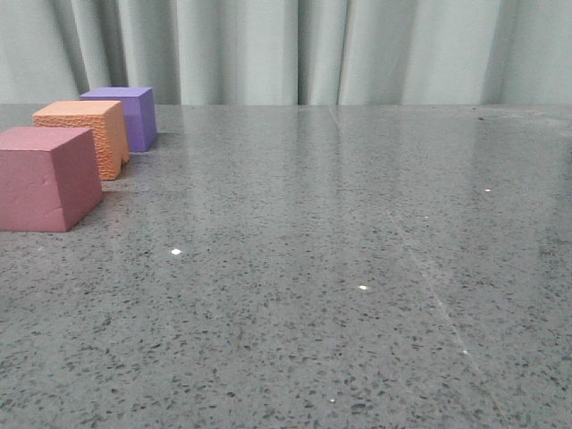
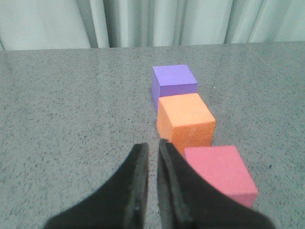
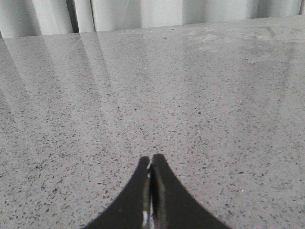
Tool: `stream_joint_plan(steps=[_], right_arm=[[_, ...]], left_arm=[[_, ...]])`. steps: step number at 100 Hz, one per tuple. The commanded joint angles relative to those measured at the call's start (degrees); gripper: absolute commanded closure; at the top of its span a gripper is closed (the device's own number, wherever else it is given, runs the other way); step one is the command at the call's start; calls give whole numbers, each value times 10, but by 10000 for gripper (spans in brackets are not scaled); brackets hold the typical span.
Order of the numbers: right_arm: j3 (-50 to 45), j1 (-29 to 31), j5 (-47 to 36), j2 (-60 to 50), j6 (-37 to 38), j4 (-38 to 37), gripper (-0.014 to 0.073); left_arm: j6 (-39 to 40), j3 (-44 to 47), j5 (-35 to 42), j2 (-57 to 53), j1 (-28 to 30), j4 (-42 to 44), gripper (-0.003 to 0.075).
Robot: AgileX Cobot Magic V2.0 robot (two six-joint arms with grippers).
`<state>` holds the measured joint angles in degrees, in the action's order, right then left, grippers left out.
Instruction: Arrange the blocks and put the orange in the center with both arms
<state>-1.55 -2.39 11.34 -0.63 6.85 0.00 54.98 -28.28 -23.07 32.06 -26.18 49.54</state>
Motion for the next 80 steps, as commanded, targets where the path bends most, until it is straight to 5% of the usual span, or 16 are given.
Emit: stream_joint_plan(steps=[1, 80], right_arm=[[7, 4, -49, -12, -5, 0, 661], [7, 4, -49, -12, -5, 0, 661]], left_arm=[[5, 11, 31, -38, 2, 15, 739], [5, 49, -18, -93, 2, 15, 739]])
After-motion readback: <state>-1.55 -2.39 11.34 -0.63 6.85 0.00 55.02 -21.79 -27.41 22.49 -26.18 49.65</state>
